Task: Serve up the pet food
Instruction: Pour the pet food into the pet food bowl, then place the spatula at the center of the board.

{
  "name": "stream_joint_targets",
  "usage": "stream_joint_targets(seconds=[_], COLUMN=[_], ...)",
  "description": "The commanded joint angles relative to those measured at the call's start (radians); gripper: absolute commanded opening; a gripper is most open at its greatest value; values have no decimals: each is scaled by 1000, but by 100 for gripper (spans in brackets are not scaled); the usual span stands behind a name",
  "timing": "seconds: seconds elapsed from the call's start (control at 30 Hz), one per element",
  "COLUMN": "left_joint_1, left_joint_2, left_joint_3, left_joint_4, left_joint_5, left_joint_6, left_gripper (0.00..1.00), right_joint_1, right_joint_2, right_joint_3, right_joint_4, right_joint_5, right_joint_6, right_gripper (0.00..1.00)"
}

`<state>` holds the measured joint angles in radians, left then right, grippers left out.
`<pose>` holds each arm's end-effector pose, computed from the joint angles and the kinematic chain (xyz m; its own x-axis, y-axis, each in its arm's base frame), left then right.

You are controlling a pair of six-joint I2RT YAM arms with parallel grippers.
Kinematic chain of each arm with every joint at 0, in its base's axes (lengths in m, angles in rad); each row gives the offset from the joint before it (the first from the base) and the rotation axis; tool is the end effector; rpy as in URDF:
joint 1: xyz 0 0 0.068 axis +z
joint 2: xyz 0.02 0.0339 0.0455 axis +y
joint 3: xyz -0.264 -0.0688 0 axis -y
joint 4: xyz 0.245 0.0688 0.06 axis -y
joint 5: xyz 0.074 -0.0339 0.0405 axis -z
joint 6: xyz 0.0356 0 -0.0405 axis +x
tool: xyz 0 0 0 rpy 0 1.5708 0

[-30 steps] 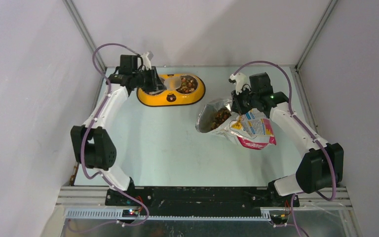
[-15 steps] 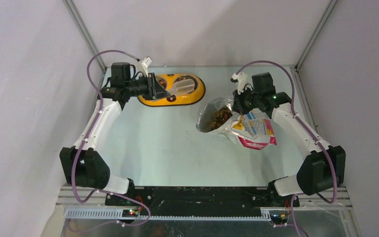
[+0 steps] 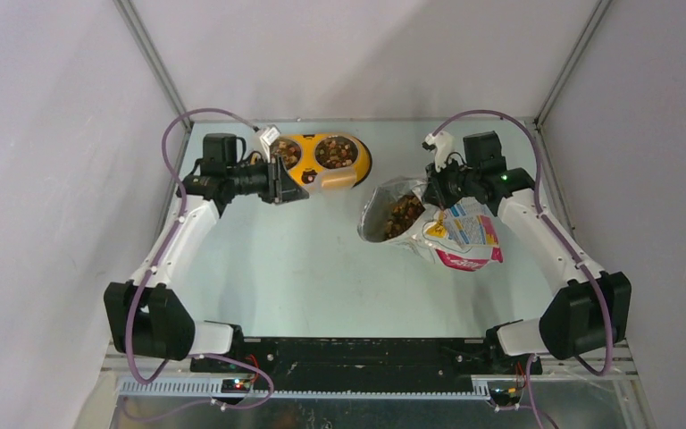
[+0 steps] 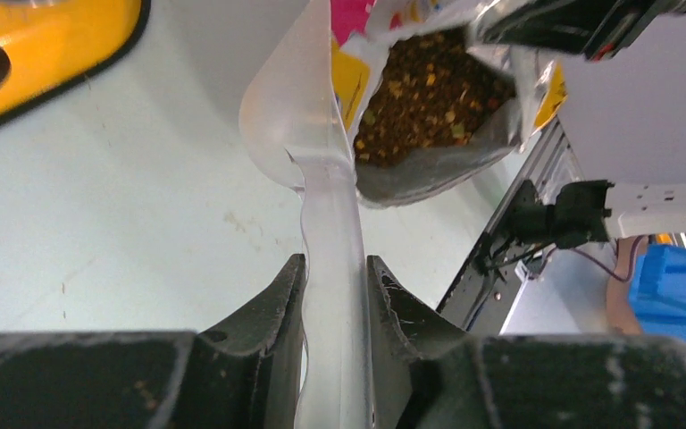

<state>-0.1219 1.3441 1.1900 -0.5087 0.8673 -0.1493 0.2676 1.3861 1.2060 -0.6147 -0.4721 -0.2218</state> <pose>0.2830 -0.0620 0.3327 -0.7044 -0.0106 -0.7097 0.5770 0.5738 -0.5813 0.2825 0.0942 0.3127 -0.5521 -0.3545 -0.7547 -0.6808 0.7142 0.1625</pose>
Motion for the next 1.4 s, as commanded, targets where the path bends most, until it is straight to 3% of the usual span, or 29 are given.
stream_joint_targets(seconds=[0.0, 0.43, 0.87, 1.37], left_joint_1=[7, 36, 231, 373], left_joint_2=[-50, -42, 60, 220], left_joint_3=[-70, -164, -212, -244], left_joint_4=[-21, -66, -48, -33], left_joint_5=[8, -43, -74, 31], left_joint_6=[66, 190, 286, 307], left_gripper=[0, 0, 0, 3], right_joint_1=[-19, -21, -21, -22], right_joint_2=[-63, -75, -78, -74], right_joint_3=[5, 4, 4, 5], right_joint_4=[-34, -37, -38, -37], right_joint_5=[-31, -46, -50, -47], right_joint_6=[-12, -14, -16, -17], right_gripper=[0, 0, 0, 0])
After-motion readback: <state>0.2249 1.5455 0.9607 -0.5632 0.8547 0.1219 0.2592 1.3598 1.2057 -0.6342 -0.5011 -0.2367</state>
